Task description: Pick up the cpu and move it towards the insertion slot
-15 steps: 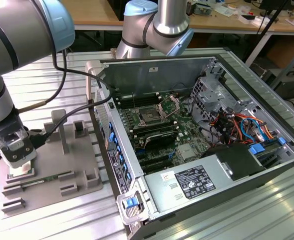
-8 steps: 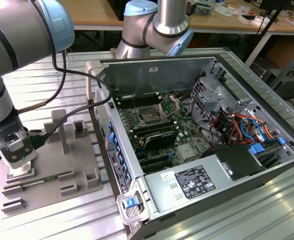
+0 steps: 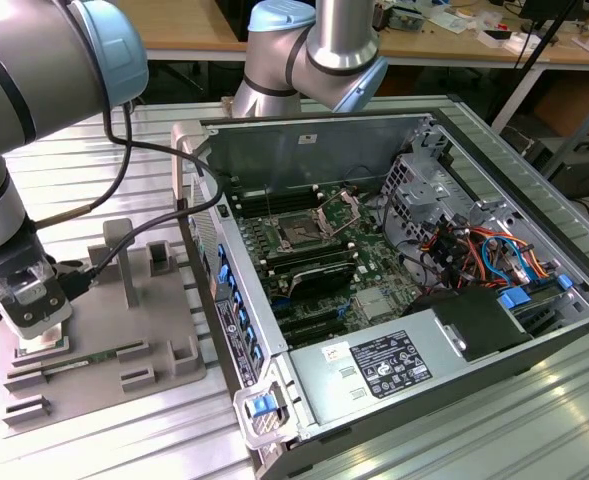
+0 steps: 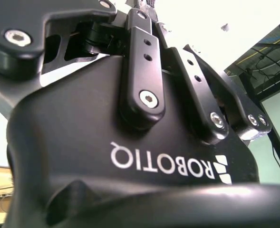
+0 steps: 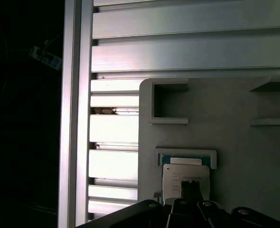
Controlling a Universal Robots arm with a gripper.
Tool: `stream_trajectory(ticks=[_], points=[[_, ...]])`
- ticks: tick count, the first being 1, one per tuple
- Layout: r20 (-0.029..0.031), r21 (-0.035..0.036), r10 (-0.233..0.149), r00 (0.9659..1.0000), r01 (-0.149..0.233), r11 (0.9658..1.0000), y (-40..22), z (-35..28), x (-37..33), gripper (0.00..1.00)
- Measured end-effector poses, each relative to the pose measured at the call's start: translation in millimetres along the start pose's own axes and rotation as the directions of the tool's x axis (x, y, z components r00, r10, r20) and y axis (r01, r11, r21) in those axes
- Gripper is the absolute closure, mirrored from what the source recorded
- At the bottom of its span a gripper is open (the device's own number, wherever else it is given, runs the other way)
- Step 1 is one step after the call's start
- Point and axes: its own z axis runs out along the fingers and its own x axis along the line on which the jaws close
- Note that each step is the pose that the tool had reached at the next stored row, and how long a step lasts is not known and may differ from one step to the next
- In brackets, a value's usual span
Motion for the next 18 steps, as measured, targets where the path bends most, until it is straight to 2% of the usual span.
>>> stream_trajectory(ticks=[18], points=[[-0.0001,0.0000,0.000,1.0000,0.000,1.0000,-0.1,4.0,2.4,0.89]])
